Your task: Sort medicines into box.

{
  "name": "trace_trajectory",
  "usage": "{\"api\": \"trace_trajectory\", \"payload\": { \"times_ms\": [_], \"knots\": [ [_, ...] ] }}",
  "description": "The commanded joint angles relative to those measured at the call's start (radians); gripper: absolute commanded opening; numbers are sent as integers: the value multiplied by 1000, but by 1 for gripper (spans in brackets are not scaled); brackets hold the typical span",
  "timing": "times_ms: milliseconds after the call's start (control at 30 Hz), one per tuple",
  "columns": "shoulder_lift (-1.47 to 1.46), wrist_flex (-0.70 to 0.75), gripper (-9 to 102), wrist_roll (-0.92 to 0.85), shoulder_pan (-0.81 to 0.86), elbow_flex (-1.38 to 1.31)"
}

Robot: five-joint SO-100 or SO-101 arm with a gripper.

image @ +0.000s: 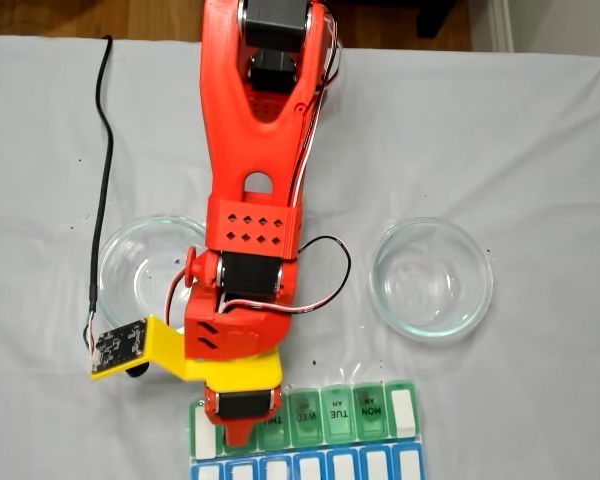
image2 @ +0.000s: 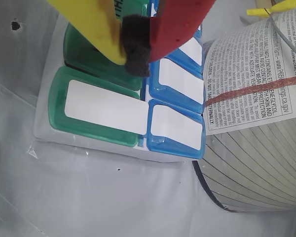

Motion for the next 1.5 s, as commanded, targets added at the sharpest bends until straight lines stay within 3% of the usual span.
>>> {"api": "trace_trajectory", "payload": {
  "times_ms": [0, 300, 633, 967, 1067, 1300, 1467],
  "knots": [
    [52, 38, 0, -31, -12, 46],
    [118, 143, 0, -52, -17, 75],
    [176, 138, 0, -58, -6, 104],
    [868, 64, 0, -114, 57, 377],
    [1091, 147, 0, -91, 21, 437],
    [1456, 509, 0, -51, -86, 574],
    [1456, 534, 0, -75, -160, 703]
  ]
}}
